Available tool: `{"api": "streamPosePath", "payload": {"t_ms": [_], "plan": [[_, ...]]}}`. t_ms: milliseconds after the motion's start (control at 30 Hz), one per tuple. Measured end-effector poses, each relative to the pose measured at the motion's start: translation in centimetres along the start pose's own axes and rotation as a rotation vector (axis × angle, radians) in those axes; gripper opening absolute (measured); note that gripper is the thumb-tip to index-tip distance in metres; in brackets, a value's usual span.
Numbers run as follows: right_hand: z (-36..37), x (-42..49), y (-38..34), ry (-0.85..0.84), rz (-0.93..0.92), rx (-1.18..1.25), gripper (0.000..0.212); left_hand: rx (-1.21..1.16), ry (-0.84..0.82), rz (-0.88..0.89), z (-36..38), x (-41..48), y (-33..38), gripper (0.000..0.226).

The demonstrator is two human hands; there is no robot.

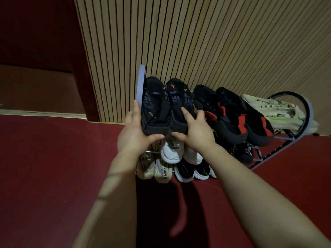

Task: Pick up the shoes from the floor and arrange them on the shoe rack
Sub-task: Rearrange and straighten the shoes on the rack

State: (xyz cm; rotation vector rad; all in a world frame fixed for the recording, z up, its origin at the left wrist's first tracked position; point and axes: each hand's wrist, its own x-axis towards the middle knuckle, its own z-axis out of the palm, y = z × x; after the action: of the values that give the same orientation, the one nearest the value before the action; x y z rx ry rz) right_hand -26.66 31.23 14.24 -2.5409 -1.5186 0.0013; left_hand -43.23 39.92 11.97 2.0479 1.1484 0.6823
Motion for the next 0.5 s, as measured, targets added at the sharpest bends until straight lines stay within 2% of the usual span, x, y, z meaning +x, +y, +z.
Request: {"api": "streamPosePath", "payload": {"t_ms": [200, 300, 500], "plan": [[0.0, -0.1, 0.7, -0.036, -0.031, 0.067, 0.092, 0.004, -0.016, 0.003, 0.5, -0.2, 0.0, 0.122], [-0.2, -0.3, 1.3, -0.092, -0.002, 0.247, 0.1, -0.007, -0.016, 0.008, 0.7, -0.3, 0.0, 0.122], [0.2, -0.9, 1.4, -0.028, 0.052, 0.387, 0.108, -0.046, -0.008, 0.011, 0.8, -0.4, -0.2, 0.125]]}}
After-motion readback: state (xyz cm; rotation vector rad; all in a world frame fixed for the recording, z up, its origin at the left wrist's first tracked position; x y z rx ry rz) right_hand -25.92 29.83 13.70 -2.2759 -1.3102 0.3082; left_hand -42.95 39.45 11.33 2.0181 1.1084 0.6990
